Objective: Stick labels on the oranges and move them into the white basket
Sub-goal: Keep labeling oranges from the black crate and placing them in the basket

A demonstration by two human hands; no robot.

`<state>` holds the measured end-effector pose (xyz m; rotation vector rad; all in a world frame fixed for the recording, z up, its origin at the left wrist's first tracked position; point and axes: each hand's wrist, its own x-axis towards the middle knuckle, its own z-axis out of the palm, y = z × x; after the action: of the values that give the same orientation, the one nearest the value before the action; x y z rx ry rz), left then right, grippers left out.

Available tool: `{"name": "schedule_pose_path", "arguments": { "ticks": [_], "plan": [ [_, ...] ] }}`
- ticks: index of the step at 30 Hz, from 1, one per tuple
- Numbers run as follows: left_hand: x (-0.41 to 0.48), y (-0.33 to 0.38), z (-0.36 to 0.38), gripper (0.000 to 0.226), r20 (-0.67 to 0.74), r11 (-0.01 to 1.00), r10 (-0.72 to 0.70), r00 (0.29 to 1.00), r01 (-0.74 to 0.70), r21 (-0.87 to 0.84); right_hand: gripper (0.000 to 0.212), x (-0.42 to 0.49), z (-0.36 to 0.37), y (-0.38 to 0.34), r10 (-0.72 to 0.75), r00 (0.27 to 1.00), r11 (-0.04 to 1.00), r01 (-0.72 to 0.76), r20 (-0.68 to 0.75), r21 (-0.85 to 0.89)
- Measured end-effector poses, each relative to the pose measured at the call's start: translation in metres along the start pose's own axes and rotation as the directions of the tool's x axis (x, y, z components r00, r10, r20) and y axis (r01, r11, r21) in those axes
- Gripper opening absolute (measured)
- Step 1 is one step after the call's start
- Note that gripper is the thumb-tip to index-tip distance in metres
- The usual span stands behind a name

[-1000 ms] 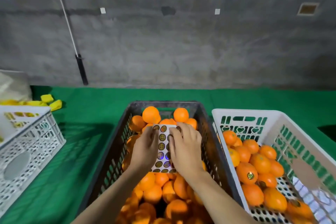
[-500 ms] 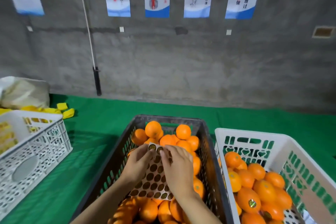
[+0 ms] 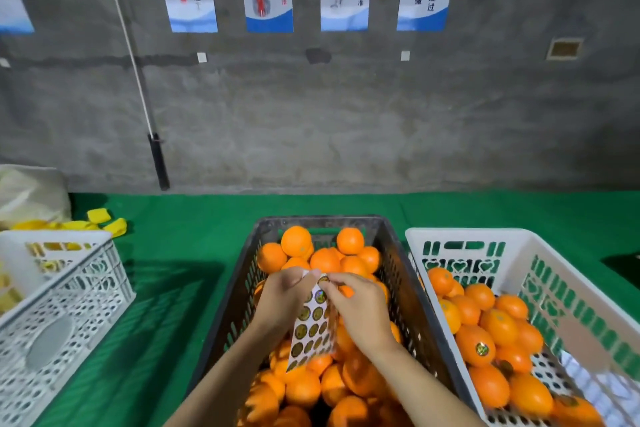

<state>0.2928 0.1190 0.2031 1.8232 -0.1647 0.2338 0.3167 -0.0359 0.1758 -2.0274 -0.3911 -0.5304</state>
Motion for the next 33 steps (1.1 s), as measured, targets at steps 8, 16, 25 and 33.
{"name": "schedule_pose_path", "arguments": {
  "ticks": [8, 16, 25, 33],
  "plan": [
    [0.003, -0.014, -0.002, 0.047, 0.004, 0.998, 0.019, 1.0, -0.019, 0.054, 0.011, -0.005, -0.004, 0.0, -0.024, 1.0, 0.993, 0.023, -0.01, -0.118],
    [-0.001, -0.02, -0.005, 0.045, -0.009, 0.997, 0.027, 1.0, -0.026, 0.077, 0.021, 0.003, 0.006, 0.0, -0.069, 0.993, 0.994, 0.076, 0.096, -0.073],
    [0.001, -0.015, -0.007, 0.052, 0.011, 0.999, -0.018, 1.0, 0.019, -0.048, 0.006, 0.003, 0.006, -0.001, -0.021, 0.999, 0.999, 0.02, 0.032, 0.047],
    [-0.006, -0.014, -0.014, 0.043, 0.142, 0.982, -0.12, 0.982, 0.139, -0.131, 0.007, -0.004, 0.006, -0.008, -0.051, 0.998, 0.998, 0.05, 0.022, 0.041]
  ]
}}
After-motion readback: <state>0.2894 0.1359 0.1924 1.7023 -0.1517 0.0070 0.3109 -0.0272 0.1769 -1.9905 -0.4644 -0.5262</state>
